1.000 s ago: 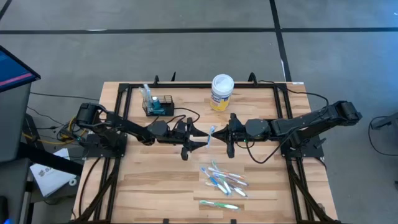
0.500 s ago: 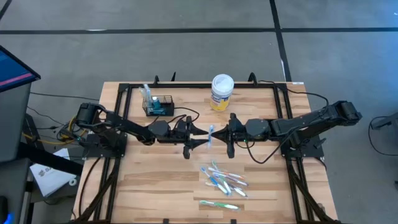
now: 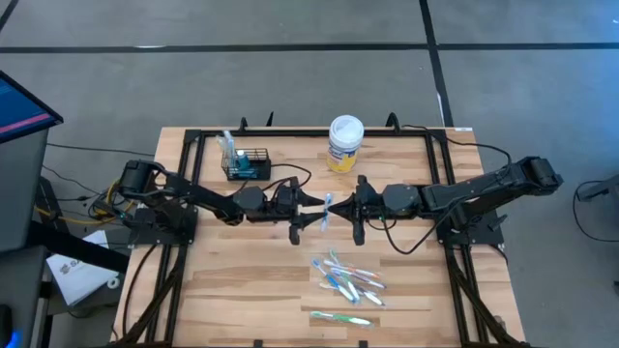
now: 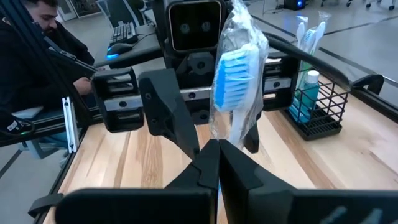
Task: Pick & Place toothbrushing station
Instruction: Put the top blue toothbrush into the mesh organizer
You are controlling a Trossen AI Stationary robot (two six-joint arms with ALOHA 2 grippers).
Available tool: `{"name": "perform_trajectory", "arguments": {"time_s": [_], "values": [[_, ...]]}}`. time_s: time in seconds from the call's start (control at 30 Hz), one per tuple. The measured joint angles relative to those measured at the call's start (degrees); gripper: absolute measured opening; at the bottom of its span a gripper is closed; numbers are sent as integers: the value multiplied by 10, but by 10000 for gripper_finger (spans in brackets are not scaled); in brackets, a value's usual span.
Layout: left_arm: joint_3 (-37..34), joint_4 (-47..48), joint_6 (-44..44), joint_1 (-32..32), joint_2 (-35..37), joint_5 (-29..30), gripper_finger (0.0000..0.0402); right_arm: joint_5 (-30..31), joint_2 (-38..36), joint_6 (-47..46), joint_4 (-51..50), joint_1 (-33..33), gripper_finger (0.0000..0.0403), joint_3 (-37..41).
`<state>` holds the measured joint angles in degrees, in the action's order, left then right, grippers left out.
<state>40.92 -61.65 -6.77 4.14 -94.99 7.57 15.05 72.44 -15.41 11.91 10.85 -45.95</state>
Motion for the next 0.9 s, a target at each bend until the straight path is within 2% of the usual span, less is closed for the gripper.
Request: {"name": "perform_trajectory", "arguments": {"time_s": [0.23, 0.5, 0.9], "values": [[4, 4, 5, 0, -1, -15, 122, 0, 0, 4, 3, 0, 0, 0], [4, 39, 4, 0, -1, -33, 15, -1, 0, 4, 1, 0, 0, 0], [3, 50, 5, -1, 2, -38, 6, 0, 0, 24, -18, 0, 2, 0]]}}
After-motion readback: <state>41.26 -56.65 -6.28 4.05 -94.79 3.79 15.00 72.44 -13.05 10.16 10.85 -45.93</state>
